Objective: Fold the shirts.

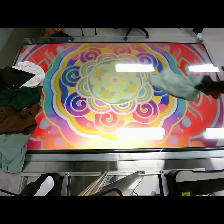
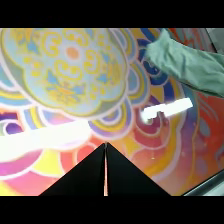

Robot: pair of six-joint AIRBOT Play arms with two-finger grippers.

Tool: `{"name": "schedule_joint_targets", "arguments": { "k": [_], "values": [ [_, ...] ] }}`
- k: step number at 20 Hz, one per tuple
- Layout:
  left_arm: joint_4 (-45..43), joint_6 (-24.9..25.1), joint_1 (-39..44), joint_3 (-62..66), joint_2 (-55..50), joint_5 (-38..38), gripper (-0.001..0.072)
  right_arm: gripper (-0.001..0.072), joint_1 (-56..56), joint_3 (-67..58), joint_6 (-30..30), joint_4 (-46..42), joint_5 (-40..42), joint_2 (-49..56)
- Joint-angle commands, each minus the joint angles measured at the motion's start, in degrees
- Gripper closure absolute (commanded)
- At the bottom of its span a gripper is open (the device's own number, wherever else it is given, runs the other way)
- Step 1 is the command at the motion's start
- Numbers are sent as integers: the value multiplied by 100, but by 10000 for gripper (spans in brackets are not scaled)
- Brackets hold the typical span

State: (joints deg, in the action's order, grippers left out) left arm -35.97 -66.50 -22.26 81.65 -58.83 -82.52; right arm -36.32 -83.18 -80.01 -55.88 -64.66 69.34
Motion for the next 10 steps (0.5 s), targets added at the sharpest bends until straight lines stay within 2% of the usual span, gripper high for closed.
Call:
{"name": "schedule_joint_targets", "arguments": {
  "k": [1,3,7,9,10],
  "values": [
    [0,87,-4,-2,2,20,693,695,-1486,807,-186,-826,-273,-627],
    [-2,114,-4,-2,2,22,692,695,-1965,1259,-11,-1113,-658,-658],
    [0,111,-4,-2,2,17,692,695,-2457,1655,48,-2162,-918,-660],
    [0,109,-4,-2,2,15,692,691,-2557,1657,46,-2170,-1071,-667],
    [0,109,-4,-2,2,15,692,569,-2551,1661,48,-2107,-1169,-667]
  ]
}}
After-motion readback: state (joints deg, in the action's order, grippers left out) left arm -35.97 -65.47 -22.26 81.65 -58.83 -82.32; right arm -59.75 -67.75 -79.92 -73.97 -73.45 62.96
